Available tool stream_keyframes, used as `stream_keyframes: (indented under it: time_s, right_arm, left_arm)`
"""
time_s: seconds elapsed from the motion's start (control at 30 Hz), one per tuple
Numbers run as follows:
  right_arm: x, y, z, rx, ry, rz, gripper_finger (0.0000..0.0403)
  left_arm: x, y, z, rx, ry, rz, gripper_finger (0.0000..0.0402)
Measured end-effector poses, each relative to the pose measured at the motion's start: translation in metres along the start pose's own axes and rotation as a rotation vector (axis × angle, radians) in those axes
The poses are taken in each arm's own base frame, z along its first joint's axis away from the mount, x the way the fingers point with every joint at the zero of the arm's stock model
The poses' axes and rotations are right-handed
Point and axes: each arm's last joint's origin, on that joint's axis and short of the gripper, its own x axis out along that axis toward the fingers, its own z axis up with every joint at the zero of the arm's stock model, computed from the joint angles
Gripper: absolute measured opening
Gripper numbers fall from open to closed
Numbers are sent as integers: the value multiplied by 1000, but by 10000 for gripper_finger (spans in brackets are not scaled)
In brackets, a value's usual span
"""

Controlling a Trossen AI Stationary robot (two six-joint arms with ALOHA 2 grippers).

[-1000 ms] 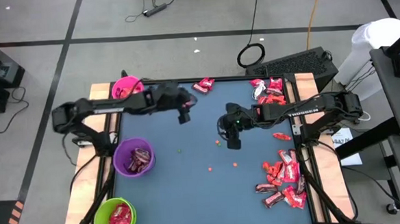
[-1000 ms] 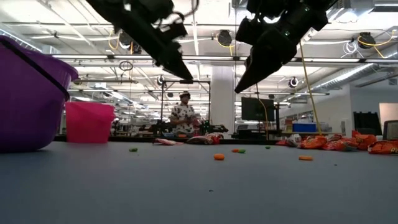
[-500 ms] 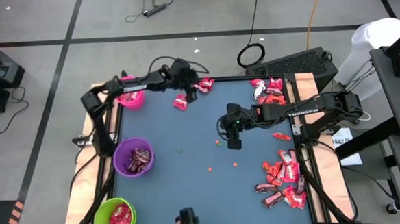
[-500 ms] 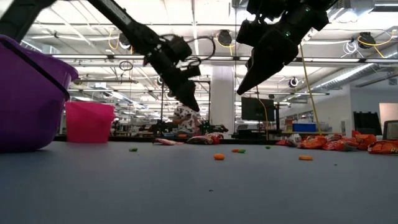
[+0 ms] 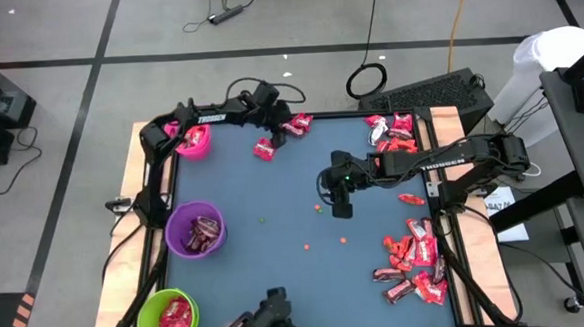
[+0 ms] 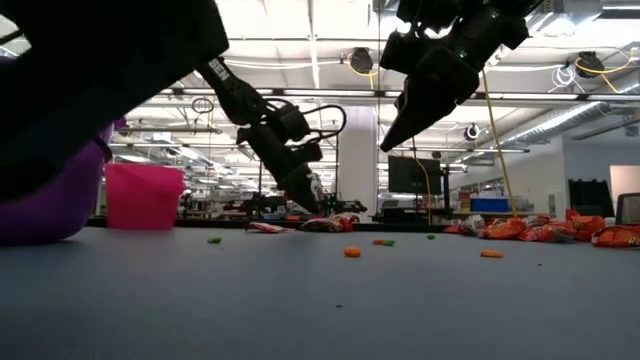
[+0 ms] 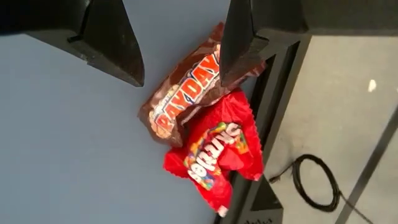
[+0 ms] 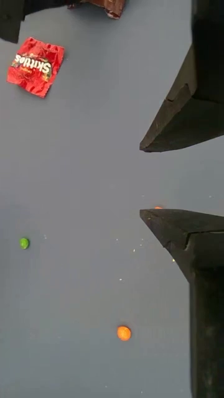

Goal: Organize candy in baskets
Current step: Put the brown chocolate into the violet bucket

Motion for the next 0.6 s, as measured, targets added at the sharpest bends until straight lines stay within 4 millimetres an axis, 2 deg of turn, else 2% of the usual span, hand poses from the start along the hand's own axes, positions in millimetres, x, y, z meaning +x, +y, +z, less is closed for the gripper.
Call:
stream_keyframes:
  time_s: [0.2,0.3,0.6]
  right_arm:
    - [0,0,1,1,-9,-1,148]
    - [0,0,1,3,-10,-1,148]
    - [0,0,3,5,-28,-1,148]
  left_arm:
    - [0,2,1,174,32,78,212]
    - [0,1,-1,247,54,56,212]
    - [0,1,3,311,21,74,212]
